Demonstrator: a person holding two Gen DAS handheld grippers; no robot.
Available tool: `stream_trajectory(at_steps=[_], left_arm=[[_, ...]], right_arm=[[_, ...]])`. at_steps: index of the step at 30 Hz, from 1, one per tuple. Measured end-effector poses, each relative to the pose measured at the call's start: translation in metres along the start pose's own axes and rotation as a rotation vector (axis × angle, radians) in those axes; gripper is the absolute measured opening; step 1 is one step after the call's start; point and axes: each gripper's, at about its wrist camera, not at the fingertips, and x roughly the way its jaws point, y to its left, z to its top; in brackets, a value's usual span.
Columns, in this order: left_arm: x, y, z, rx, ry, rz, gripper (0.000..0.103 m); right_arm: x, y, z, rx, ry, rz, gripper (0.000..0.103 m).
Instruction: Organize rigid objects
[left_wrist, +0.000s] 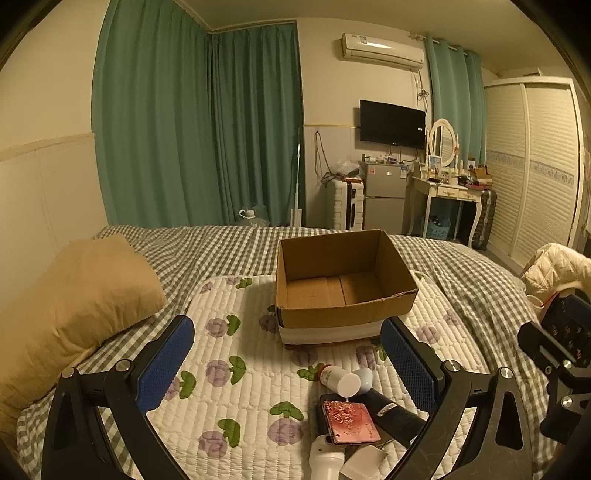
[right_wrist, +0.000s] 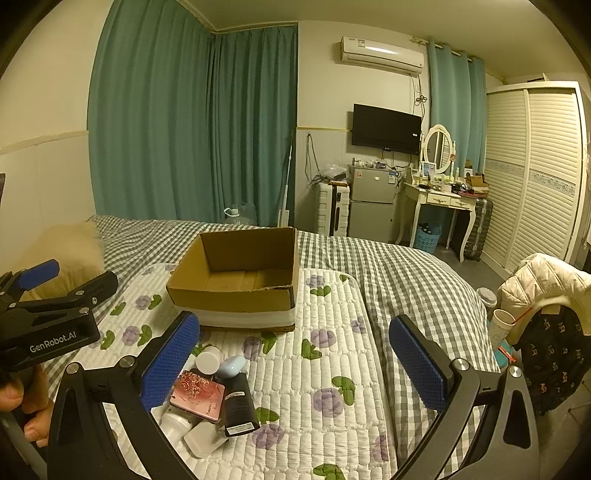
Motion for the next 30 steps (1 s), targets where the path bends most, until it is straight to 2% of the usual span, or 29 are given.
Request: stream_trajectory(at_steps=[22,30], left_arm=[[0.007,0.004,-0.003,-0.001,0.011,0.013,0.103],[0.029,0.021,-0.015,-0.115,0.038,0.049,0.103]], right_arm=[[-0.002,-0.003,-0.001,0.007,-0.015,0.011,0.103],[0.007,-0.006,-0.007,-0.013,-0.01,0.027,0.103]])
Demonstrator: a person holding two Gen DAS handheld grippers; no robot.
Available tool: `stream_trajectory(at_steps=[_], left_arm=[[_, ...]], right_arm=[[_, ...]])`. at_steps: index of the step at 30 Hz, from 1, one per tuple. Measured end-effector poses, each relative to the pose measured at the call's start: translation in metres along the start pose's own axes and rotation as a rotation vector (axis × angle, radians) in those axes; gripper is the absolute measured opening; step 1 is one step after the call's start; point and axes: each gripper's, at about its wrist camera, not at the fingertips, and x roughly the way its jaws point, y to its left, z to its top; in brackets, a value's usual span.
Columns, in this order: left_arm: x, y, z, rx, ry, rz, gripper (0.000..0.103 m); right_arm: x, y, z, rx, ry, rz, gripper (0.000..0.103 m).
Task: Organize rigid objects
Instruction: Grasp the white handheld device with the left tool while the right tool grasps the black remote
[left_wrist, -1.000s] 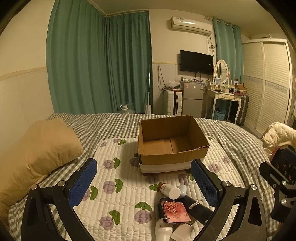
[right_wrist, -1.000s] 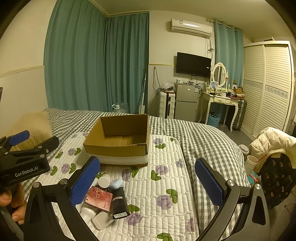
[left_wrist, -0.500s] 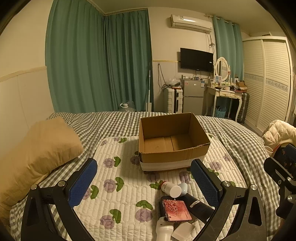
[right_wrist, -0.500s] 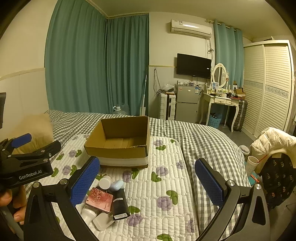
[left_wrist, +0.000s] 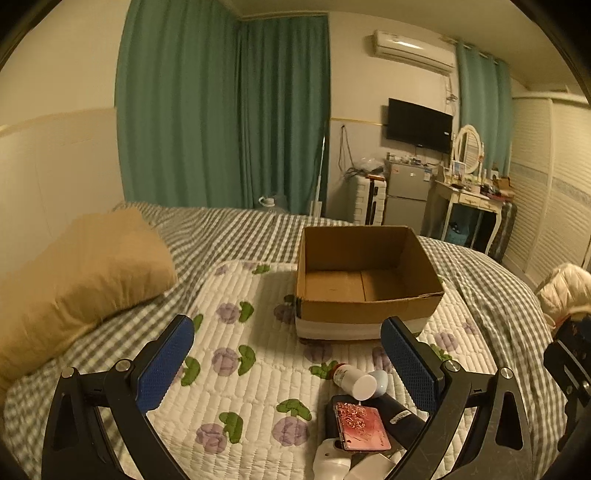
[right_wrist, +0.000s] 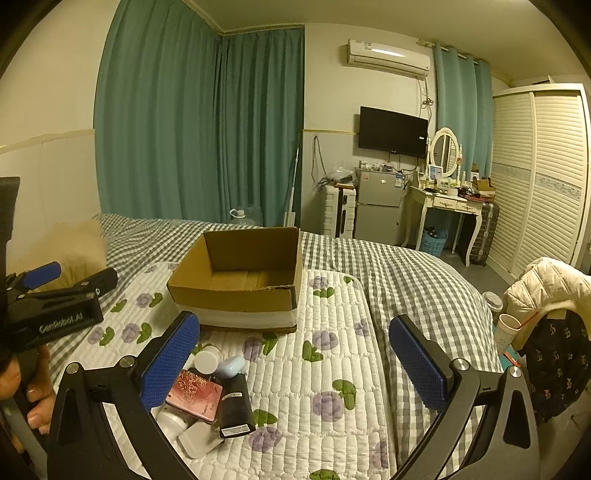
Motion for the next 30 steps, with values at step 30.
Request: stream_trajectory(at_steps=[30], left_arm=[[0.074,0.005,-0.131,0.17,0.384,-0.145,0.103]], right_arm=[[0.133,0.034,-0.102,-0.133,0.382,0.121,0.103]])
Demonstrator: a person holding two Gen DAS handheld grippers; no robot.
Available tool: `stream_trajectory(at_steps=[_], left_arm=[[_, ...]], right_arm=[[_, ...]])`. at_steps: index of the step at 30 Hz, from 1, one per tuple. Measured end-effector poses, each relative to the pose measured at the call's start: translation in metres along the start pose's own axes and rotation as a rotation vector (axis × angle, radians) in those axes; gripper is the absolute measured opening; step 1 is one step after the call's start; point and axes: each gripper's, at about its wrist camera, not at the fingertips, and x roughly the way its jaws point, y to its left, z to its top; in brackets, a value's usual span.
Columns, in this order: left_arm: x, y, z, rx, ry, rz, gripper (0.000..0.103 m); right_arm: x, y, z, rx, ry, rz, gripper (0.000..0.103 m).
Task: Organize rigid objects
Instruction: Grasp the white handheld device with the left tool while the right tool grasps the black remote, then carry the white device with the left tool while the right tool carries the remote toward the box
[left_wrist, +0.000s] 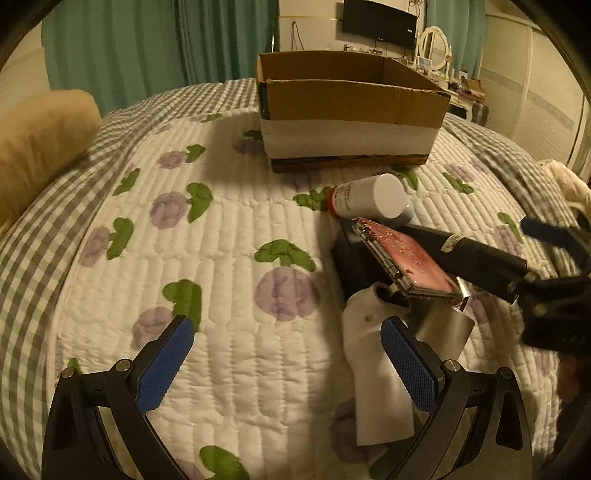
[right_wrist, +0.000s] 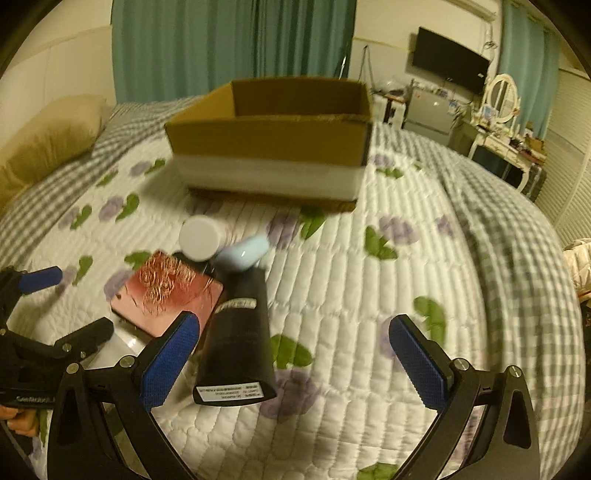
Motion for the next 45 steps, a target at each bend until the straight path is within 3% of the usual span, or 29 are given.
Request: stream_trajectory(at_steps=[7,11,14,19,21,24,25,26,37,39,40,41,45], left_arm=[[0.01,-0.017,0.001,0.055,0.023,-0.037,0.103],[0.022,-0.022,0.0,0.067,0.051,-0.037,0.103],[0.039,-0.022,-0.002,0.061,0.102,0.004,0.103],[0.038,-0.022,-0.004,0.065,0.075,0.021,0.101],[0.036,-0.023,-0.005,0.069,0.063,0.01,0.092],[0.033,-0.02,-0.006,0.068,0.046,0.01,0.066],[0.033,-0.019,-0.005,0.066,0.045,0.014,0.05],[0.032,-0.016,-0.005,0.056,0.044,0.01,0.045],[0.014,-0.001,-0.003,0.045,-0.003,0.031,0.045],[0.009,0.002,-0.002,0.042,-0.014,0.033,0.045],[0.007,0.003,-0.001,0.041,-0.02,0.033,0.045],[0.004,0.004,0.0,0.039,-0.026,0.034,0.045],[-0.005,0.006,0.002,0.036,-0.044,0.028,0.045]], right_arm=[[0.014,0.001,-0.008,0.002,0.042,0.025,0.094],[0.018,0.005,-0.01,-0.01,0.063,0.049,0.077],[0.024,0.01,-0.014,-0.028,0.087,0.06,0.063],[0.024,0.01,-0.015,-0.033,0.086,0.073,0.05],[0.024,0.01,-0.015,-0.029,0.083,0.078,0.048],[0.023,0.01,-0.015,-0.02,0.084,0.101,0.042],[0.022,0.01,-0.014,-0.019,0.081,0.103,0.042],[0.021,0.011,-0.014,-0.019,0.075,0.104,0.041],[0.005,0.012,-0.012,0.0,0.016,0.085,0.041],[0.001,0.013,-0.012,0.001,0.003,0.085,0.033],[-0.002,0.014,-0.011,0.0,-0.003,0.085,0.019],[-0.004,0.016,-0.011,-0.004,-0.01,0.073,0.013],[-0.008,0.018,-0.011,-0.006,-0.009,0.069,0.013]])
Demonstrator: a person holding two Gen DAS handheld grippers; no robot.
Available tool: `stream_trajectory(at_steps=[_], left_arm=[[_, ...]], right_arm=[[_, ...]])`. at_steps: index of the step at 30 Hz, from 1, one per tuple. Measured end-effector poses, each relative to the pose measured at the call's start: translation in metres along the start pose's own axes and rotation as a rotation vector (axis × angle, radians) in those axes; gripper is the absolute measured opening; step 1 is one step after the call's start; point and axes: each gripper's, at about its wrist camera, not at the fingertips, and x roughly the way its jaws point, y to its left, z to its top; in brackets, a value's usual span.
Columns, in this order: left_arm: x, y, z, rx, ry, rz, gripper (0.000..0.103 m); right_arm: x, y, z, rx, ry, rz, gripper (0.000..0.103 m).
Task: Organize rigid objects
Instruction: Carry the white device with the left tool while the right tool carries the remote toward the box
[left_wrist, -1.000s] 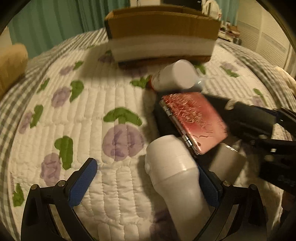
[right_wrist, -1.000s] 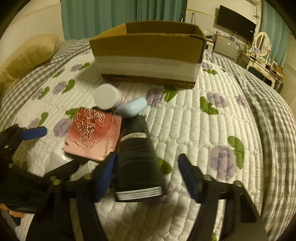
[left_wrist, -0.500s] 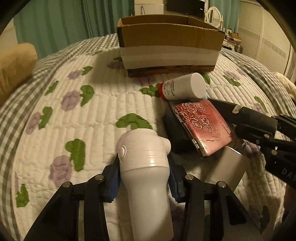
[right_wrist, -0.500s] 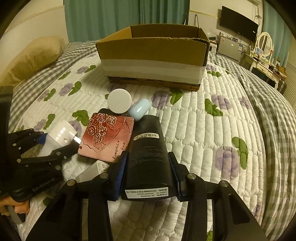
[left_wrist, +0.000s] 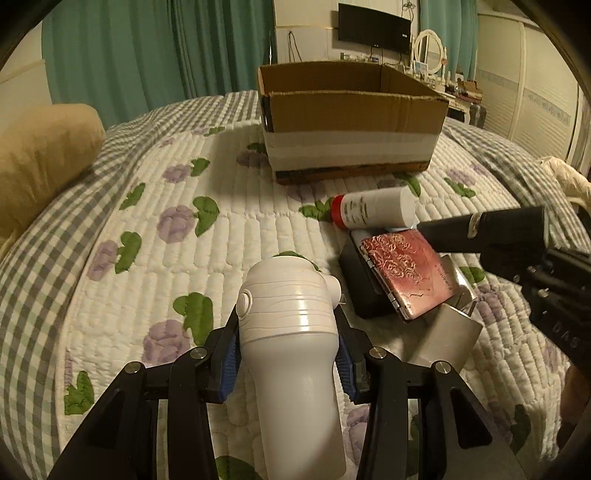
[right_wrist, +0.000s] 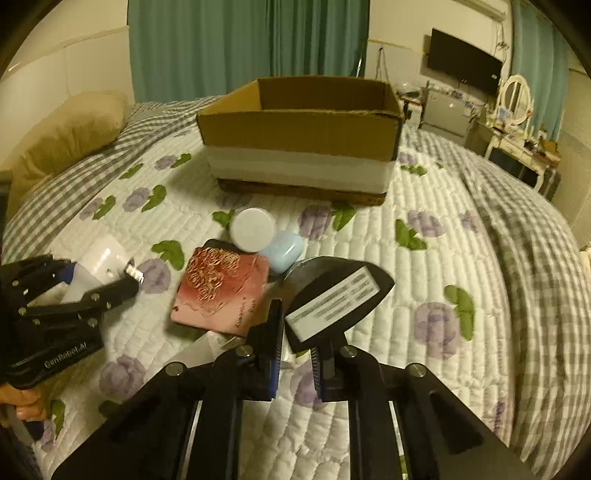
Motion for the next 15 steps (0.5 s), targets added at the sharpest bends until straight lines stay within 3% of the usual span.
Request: stream_trajectory(at_steps=[4,6,8,9,15], left_arm=[[-0.007,0.001,0.001,-0.001,-0.01,-0.008,0.045],[-0.009,0.002,0.001,-0.001,-0.015,-0.01,0.045],[-0.01,0.002,0.002,-0.003,-0.019,-0.011,0.045],[-0.01,0.003,0.003,-0.005,-0.02,-0.012,0.045],[-0.007,0.007,0.007,-0.016,-0.017,-0.02,0.045]], right_arm=[[0.003,-0.003,-0.004,0.018,0.002,0.007,0.015],[0.007,-0.007,-0.006,0.054,0.015,0.027,0.022],[0.01,-0.01,-0.006,0.085,0.015,0.038,0.043],[0.011,-0.011,-0.006,0.094,0.015,0.039,0.046],[0.019,-0.019,-0.004,0.158,0.018,0.054,0.05]])
